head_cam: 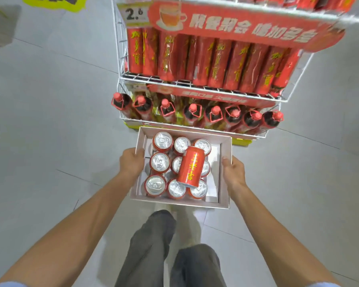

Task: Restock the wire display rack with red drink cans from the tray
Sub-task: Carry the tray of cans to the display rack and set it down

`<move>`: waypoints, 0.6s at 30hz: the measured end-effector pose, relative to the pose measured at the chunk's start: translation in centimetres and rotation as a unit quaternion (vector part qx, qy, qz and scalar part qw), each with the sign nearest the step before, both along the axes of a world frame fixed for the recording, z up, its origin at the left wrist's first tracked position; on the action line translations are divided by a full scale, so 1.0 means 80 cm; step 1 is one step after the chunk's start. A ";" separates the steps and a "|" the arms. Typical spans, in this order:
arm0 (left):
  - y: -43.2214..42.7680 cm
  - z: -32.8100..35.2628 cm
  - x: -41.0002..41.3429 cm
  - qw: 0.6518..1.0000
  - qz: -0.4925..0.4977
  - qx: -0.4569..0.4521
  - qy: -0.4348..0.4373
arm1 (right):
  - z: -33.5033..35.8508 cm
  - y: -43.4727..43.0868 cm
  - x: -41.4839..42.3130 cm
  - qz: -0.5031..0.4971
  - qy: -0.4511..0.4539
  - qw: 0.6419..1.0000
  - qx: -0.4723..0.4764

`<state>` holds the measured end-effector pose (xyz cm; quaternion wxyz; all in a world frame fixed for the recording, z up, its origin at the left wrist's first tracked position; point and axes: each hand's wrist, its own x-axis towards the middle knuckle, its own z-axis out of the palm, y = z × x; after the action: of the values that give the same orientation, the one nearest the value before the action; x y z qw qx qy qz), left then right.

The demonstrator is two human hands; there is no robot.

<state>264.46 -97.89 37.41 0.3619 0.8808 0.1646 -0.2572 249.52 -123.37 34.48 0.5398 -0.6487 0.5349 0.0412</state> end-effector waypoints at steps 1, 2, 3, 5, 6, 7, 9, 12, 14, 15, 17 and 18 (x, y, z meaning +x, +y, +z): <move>-0.001 -0.036 0.006 1.000 0.000 -0.001 0.000 | -0.033 -0.001 0.007 0.000 -0.006 1.000 -0.002; -0.002 -0.073 0.012 1.000 0.000 -0.001 -0.003 | -0.067 -0.003 0.015 0.002 -0.010 1.000 -0.005; -0.003 -0.110 0.017 1.000 -0.001 0.000 -0.005 | -0.103 -0.003 0.021 0.003 -0.008 1.000 -0.007; -0.005 -0.180 0.025 1.000 -0.005 0.003 -0.009 | -0.177 -0.004 0.030 -0.001 -0.008 1.000 -0.012; -0.005 -0.216 0.027 1.000 -0.005 0.003 -0.011 | -0.213 -0.003 0.032 -0.005 -0.012 1.000 -0.012; -0.005 -0.251 0.029 1.000 -0.007 0.004 -0.010 | -0.248 -0.003 0.034 -0.010 -0.009 1.000 -0.011; -0.005 -0.318 0.029 1.000 -0.011 0.003 -0.003 | -0.312 -0.001 0.033 -0.015 0.000 1.000 -0.012; -0.003 -0.403 0.026 1.000 -0.018 0.002 0.008 | -0.390 0.003 0.029 -0.012 -0.013 1.000 -0.018; -0.003 -0.448 0.022 1.000 -0.023 0.001 0.010 | -0.432 0.004 0.026 -0.004 -0.008 1.000 -0.023; -0.004 -0.469 0.020 1.000 -0.026 0.001 0.010 | -0.449 0.004 0.024 -0.002 -0.011 1.000 -0.024; -0.004 -0.502 0.014 0.999 -0.029 0.002 0.018 | -0.483 0.004 0.018 -0.002 -0.006 1.000 -0.021; -0.004 -0.515 0.014 0.999 -0.028 0.001 0.019 | -0.498 0.003 0.017 -0.002 -0.006 1.000 -0.020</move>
<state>265.55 -98.24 -3.79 0.3506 0.8802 0.1473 -0.2839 250.87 -123.16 -5.36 0.5299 -0.6587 0.5335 0.0257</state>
